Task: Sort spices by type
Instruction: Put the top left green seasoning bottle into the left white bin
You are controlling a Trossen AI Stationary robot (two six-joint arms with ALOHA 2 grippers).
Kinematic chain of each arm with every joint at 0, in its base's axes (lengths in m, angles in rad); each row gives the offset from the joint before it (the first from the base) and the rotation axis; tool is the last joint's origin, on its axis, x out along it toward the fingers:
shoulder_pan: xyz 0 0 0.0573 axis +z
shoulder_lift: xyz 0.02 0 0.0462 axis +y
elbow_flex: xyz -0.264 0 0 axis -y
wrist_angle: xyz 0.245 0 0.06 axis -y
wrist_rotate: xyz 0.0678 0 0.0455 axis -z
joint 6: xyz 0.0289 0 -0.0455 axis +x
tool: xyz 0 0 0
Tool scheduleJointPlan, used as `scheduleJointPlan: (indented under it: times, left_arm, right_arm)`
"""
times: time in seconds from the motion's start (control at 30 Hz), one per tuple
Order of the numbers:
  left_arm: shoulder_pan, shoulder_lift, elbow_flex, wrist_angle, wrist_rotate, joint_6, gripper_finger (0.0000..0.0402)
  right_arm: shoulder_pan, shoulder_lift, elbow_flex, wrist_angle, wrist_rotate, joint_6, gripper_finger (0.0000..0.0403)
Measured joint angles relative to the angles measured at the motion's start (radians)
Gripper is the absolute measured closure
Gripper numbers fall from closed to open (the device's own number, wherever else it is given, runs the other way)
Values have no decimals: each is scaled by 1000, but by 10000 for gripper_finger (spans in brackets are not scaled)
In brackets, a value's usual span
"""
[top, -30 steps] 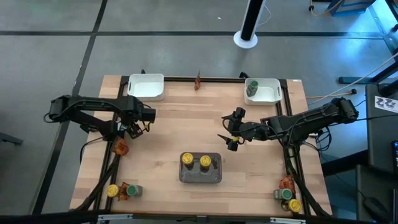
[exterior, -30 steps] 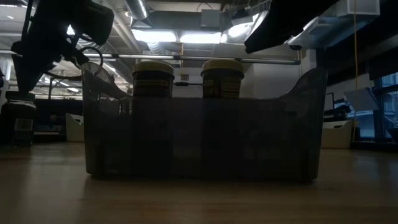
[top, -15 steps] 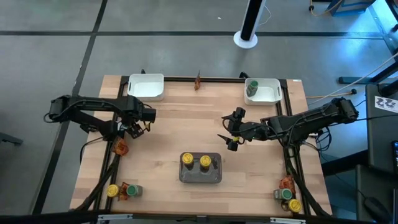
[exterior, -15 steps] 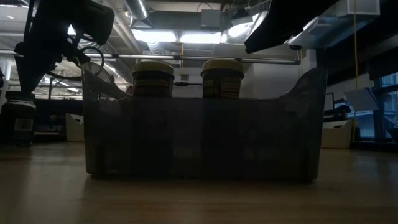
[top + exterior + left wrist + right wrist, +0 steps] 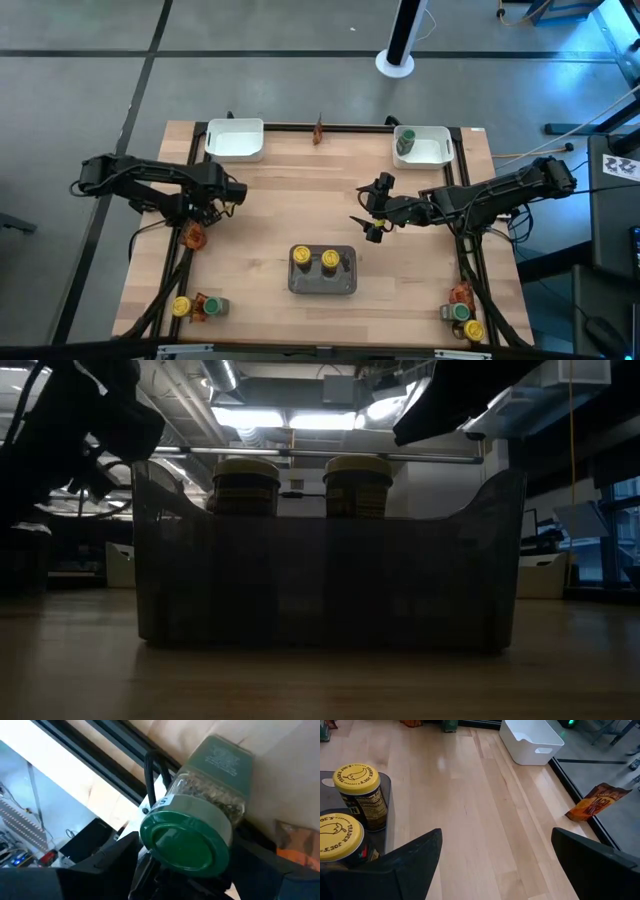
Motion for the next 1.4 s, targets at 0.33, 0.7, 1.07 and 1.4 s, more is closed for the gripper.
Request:
scheduleJointPlan:
  times: [0.33,0.7,1.07,1.4]
  left_arm:
    - [-2,0,-2,48,0,53,137]
    - [-2,0,-2,106,3,111,138]
    - [-3,-1,-1,96,4,142,194]
    - [-2,-1,1,144,-12,137,194]
  right_arm:
    - [0,0,0,4,0,-2,29]
    - [0,0,0,4,0,-3,29]
    - [0,0,0,4,0,-4,29]
    - [0,0,0,5,0,-7,29]
